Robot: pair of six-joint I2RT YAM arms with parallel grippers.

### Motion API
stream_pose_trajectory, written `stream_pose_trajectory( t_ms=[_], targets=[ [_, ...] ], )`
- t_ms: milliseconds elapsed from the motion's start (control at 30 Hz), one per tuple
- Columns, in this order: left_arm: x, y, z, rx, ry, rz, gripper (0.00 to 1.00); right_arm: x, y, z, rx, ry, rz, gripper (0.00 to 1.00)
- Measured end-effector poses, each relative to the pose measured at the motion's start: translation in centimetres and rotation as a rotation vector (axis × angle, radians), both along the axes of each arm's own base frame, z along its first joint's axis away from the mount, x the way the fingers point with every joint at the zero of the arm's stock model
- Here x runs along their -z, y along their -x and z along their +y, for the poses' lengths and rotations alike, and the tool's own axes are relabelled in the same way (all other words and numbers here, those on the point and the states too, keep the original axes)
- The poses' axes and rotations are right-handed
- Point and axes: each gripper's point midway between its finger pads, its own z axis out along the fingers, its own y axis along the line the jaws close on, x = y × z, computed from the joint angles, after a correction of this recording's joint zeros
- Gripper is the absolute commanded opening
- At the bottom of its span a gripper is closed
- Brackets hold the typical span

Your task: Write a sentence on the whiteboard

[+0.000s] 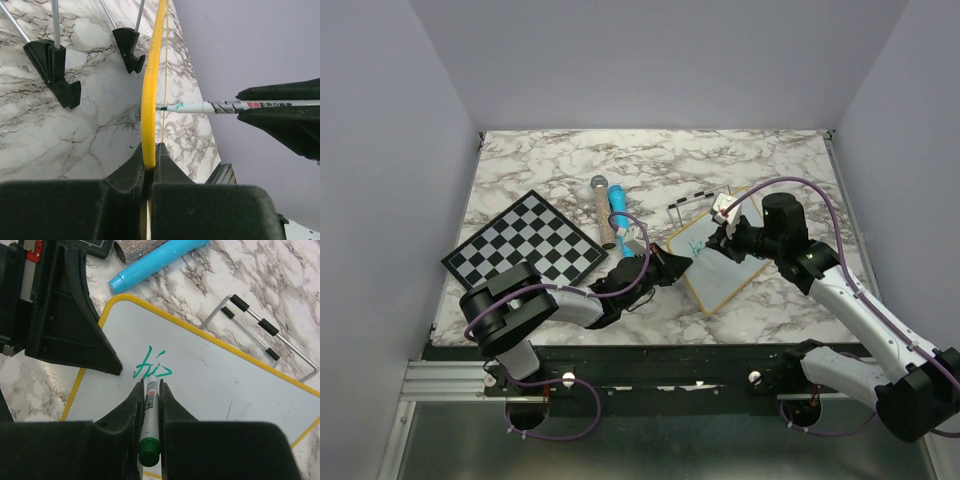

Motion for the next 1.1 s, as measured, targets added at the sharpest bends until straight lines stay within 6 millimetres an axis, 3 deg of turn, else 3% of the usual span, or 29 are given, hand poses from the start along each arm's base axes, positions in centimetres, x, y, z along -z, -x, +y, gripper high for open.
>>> stream_pose_trajectory(
  t_ms=[300,1100],
  targets=[
    [0.0,0.0,0.0,0.001,0.003,-0.003,0.0,-2.2,-1.5,-1.1,0.104,-0.03,-0.077,0.01],
    [0.1,0.0,-0.1,0.004,0.004,-0.002,0.0,-0.3,-2.3,-1.0,0.122,0.0,-0.026,0.01]
  ],
)
